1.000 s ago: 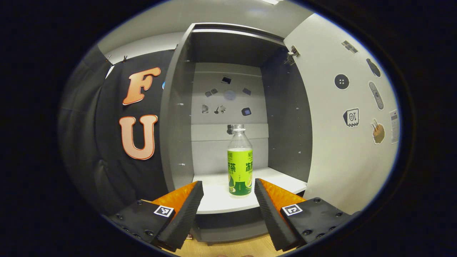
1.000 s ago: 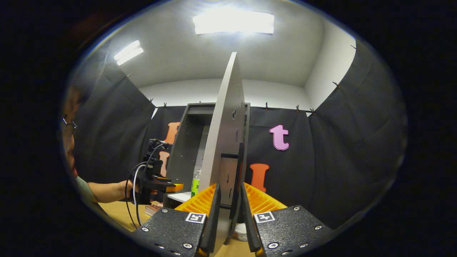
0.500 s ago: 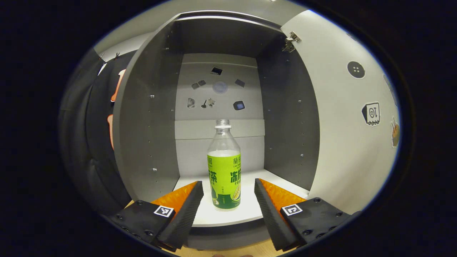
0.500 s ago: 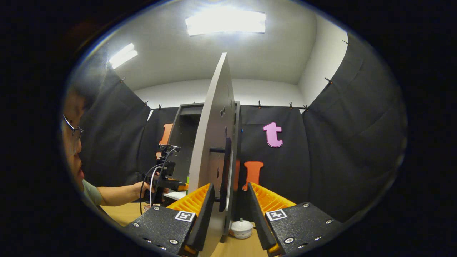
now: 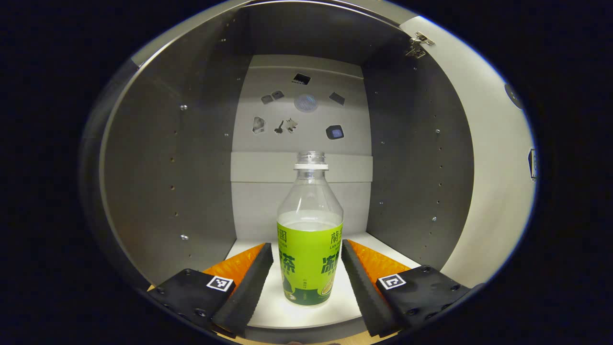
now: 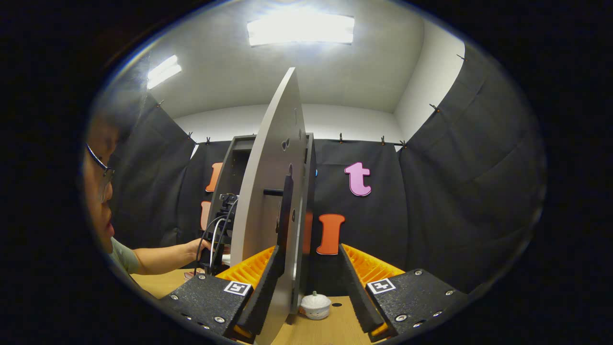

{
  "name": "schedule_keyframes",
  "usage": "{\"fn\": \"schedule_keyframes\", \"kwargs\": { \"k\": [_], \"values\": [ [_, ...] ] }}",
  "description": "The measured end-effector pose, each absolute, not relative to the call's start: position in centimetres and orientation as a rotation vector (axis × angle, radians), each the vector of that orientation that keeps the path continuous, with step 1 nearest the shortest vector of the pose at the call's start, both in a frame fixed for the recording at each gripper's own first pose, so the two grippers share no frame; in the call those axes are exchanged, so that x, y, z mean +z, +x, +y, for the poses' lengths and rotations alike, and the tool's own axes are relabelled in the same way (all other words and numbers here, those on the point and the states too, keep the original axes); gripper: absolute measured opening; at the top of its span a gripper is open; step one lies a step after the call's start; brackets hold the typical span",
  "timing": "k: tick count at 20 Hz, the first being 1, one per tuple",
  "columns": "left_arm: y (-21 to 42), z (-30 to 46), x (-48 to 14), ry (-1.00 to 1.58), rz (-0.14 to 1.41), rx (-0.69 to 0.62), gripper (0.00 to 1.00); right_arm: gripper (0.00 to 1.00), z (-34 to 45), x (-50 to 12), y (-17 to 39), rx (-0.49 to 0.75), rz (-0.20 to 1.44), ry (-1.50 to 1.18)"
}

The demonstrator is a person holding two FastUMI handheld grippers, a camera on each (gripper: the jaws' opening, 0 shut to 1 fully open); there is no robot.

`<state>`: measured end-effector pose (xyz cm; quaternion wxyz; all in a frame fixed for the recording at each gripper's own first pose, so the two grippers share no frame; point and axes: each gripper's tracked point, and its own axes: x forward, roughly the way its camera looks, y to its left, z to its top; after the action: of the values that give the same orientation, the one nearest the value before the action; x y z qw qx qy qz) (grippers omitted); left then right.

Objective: Open the cabinet door with the right hand, grasp the bottle in the cabinet with the left hand and place it on the coaster, then close the cabinet door with the right hand.

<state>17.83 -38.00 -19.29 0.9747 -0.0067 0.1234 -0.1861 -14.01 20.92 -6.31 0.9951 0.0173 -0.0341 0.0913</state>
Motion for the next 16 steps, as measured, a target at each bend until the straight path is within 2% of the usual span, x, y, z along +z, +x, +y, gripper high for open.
{"fn": "schedule_keyframes", "kwargs": {
  "k": [6,7,8,13,16],
  "values": [
    [19.7,-38.6,-21.0,0.034,0.271,-0.389,0.94,0.75,20.7,-6.4,-14.3,0.148,-0.047,0.042],
    [19.3,-38.6,-20.9,0.031,0.276,-0.398,0.85,0.75,20.9,-6.4,-14.0,0.148,-0.044,0.042],
    [18.8,-38.5,-20.8,0.028,0.285,-0.409,0.83,0.75,21.2,-6.3,-13.8,0.153,-0.045,0.041],
    [15.0,-36.9,-17.7,0.018,0.25,-0.457,0.8,0.75,22.9,-5.5,-14.5,0.187,-0.058,0.042],
    [12.5,-35.4,-16.1,0.031,0.223,-0.475,0.83,0.75,24.2,-5.4,-15.2,0.213,-0.068,0.035]
  ]
}}
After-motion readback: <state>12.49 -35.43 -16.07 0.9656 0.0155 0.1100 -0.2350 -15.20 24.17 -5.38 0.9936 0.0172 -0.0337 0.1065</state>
